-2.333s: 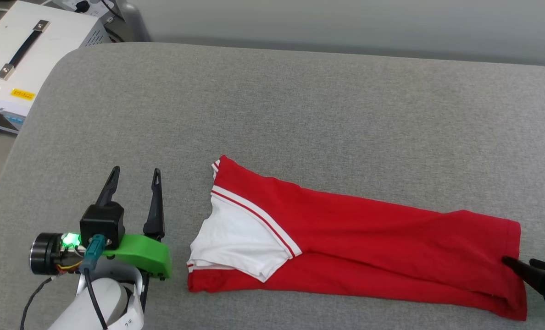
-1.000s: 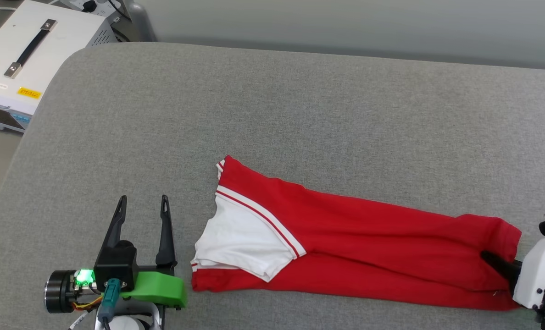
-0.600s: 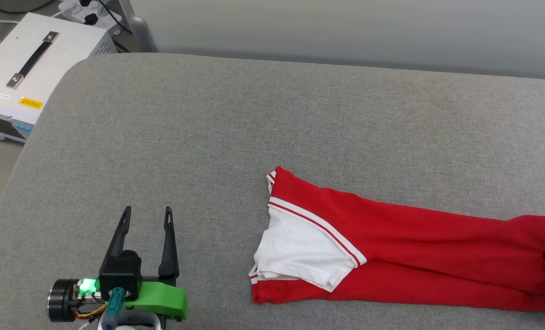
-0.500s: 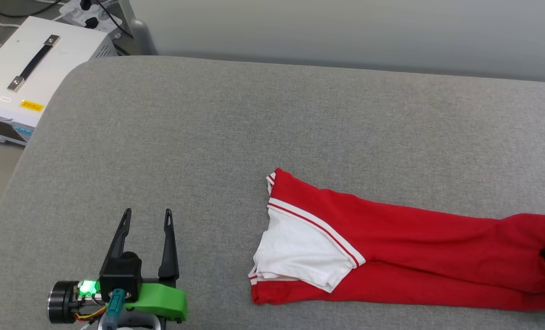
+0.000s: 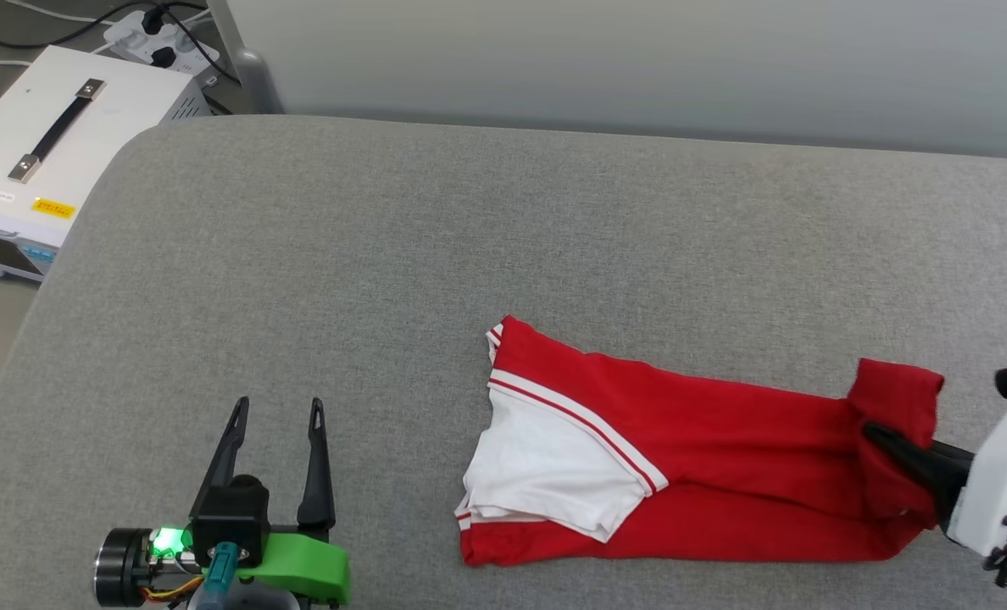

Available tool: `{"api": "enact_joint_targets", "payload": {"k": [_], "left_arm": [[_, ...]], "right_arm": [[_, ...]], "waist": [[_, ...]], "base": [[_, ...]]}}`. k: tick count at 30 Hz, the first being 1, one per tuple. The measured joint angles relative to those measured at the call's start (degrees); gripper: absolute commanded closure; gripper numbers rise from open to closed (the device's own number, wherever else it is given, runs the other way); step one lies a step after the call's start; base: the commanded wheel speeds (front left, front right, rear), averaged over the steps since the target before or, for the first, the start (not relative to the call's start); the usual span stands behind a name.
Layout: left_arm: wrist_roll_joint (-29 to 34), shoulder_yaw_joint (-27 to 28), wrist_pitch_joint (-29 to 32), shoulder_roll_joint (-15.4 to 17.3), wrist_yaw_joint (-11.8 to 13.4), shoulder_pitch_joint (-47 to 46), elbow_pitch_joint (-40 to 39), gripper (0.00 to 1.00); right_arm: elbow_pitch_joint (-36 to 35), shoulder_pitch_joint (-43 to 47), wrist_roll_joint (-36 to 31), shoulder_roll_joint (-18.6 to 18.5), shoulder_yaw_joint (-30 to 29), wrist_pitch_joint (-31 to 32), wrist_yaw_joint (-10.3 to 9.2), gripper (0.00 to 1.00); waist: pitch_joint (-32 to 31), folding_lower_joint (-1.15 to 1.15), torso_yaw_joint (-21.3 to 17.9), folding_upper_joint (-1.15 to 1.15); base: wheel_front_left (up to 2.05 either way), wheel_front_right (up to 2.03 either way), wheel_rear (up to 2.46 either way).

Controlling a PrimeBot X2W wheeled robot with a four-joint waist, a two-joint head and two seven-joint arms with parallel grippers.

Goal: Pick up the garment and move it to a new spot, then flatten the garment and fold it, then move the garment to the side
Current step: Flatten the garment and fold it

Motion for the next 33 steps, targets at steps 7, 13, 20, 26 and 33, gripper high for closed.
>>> {"api": "enact_joint_targets", "payload": {"k": [7,13,20,26,33], "left_arm": [[0.0,-0.4,0.0,0.0,0.0,-0.1,0.1,0.00],[0.2,-0.8,0.0,0.0,0.0,-0.6,0.1,0.00],[0.3,-1.0,0.0,0.0,0.1,-1.6,0.0,0.00],[0.4,-1.6,0.0,0.0,0.1,-2.5,0.1,0.00],[0.4,-1.9,0.0,0.0,0.2,-3.6,0.1,0.00]], "right_arm": [[-2.3,-6.7,-4.1,5.0,6.2,3.5,0.00,1.00],[0.0,-13.8,-7.4,9.2,13.4,5.0,0.00,1.00],[5.7,-21.6,-9.8,14.8,22.7,4.7,0.00,1.00],[11.9,-26.6,-10.4,19.1,28.8,2.7,0.00,1.00],[20.3,-30.4,-12.0,23.3,34.8,-0.9,0.01,1.00]], "waist": [[0.9,0.00,0.5,0.00],[2.1,0.00,0.9,0.00],[3.4,0.00,1.2,0.00],[4.1,0.00,1.6,0.00],[5.1,0.00,2.2,0.00]], "base": [[0.00,0.00,0.00],[0.00,0.00,0.00],[0.00,0.00,0.00],[0.00,0.00,0.00],[0.00,0.00,0.00]]}}
